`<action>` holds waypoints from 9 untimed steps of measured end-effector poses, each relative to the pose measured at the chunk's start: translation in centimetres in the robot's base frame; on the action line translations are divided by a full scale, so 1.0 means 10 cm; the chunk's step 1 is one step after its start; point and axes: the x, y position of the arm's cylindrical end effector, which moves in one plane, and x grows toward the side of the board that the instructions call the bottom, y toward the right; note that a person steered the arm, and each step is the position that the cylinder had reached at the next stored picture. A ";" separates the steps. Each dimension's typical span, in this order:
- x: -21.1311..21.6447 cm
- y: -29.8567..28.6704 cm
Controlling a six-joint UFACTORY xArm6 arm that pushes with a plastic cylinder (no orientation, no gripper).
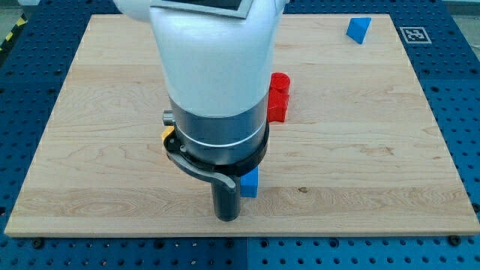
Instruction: Nudge the blue cube right a bit
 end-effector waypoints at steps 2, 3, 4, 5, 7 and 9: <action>-0.04 -0.33; -0.23 -0.68; -0.48 -0.65; -0.53 -0.08; -0.14 -0.08; -0.06 0.63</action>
